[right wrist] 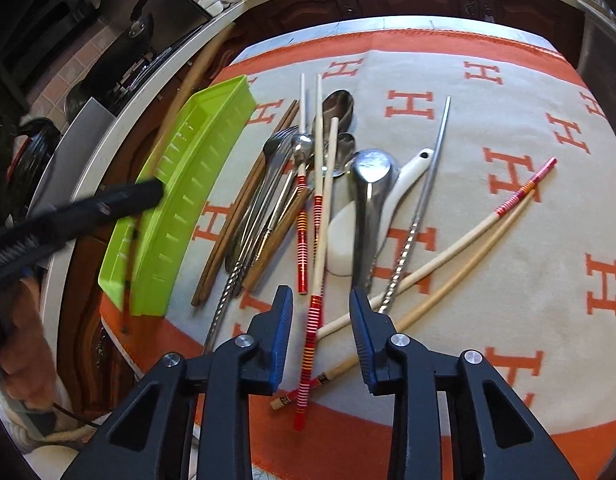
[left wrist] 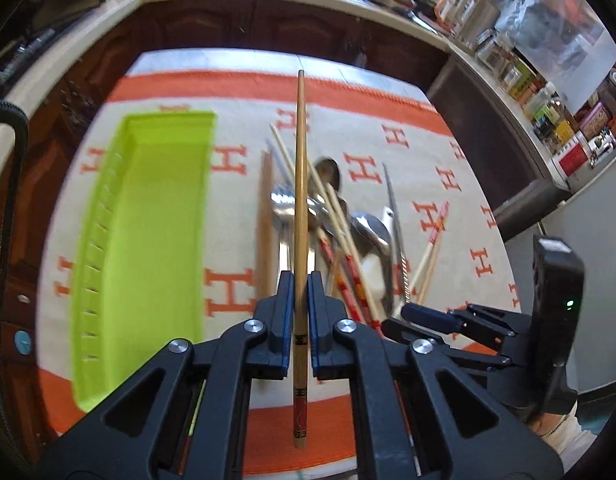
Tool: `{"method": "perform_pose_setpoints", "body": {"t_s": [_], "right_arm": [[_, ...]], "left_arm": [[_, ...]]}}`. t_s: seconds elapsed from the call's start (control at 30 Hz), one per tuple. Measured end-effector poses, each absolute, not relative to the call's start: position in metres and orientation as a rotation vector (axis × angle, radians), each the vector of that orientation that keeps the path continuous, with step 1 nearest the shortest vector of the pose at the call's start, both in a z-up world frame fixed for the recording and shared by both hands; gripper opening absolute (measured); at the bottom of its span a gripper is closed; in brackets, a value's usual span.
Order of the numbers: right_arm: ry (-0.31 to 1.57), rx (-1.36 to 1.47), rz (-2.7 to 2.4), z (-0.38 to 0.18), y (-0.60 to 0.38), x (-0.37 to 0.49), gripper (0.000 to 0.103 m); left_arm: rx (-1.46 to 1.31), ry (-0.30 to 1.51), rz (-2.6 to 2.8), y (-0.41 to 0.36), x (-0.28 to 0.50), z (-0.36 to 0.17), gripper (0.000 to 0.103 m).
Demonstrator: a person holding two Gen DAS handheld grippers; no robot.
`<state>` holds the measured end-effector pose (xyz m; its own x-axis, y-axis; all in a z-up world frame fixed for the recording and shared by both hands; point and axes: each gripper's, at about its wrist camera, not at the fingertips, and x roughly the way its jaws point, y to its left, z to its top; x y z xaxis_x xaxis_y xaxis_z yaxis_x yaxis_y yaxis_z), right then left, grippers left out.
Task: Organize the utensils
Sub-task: 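Lower wooden chopstick into green tray with left tool while right tool places red-striped chopstick there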
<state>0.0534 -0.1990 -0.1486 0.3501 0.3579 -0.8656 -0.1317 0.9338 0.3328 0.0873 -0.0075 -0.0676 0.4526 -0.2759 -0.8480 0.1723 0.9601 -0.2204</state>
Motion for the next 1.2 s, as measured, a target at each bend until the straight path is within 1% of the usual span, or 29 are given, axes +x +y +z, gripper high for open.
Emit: {"method": "perform_pose_setpoints", "body": {"t_s": [0.1, 0.17, 0.23, 0.27, 0.33, 0.43, 0.57, 0.77, 1.07, 1.13, 1.2], "right_arm": [[1.182, 0.198, 0.314, -0.152, -0.188, 0.057, 0.028], [1.199, 0.177, 0.302, -0.158, -0.184, 0.061, 0.026], [1.219, 0.161, 0.289, -0.163, -0.176, 0.064, 0.019], [1.231, 0.149, 0.276, -0.168, -0.178, 0.067, 0.018], [1.249, 0.142, 0.255, -0.173, -0.174, 0.070, 0.009], [1.243, 0.159, 0.229, -0.176, -0.179, 0.073, 0.006], [1.227, 0.224, 0.195, -0.171, -0.188, 0.075, 0.006], [1.173, 0.282, 0.189, -0.144, -0.193, 0.073, 0.006], [1.108, 0.268, 0.310, -0.091, -0.142, 0.092, 0.006], [1.088, 0.256, 0.336, -0.080, -0.123, 0.099, 0.005], [1.072, 0.256, 0.359, -0.071, -0.107, 0.105, 0.005]], "left_arm": [[-0.075, 1.019, -0.194, 0.017, 0.088, -0.057, 0.004], [-0.049, 1.006, -0.134, 0.033, 0.089, -0.057, 0.004], [-0.027, 1.011, -0.089, 0.050, 0.093, -0.063, 0.004], [-0.015, 1.017, -0.072, 0.056, 0.095, -0.067, 0.004], [-0.007, 1.037, -0.052, 0.066, 0.100, -0.077, 0.004], [-0.014, 1.077, -0.047, 0.077, 0.103, -0.097, 0.004], [-0.009, 1.097, -0.054, 0.084, 0.107, -0.113, 0.005], [-0.062, 1.121, -0.093, 0.088, 0.112, -0.125, 0.005], [-0.156, 1.163, -0.095, 0.112, 0.111, -0.130, 0.005], [-0.194, 1.164, -0.105, 0.119, 0.109, -0.128, 0.007], [-0.220, 1.148, -0.106, 0.126, 0.107, -0.125, 0.016]]}}
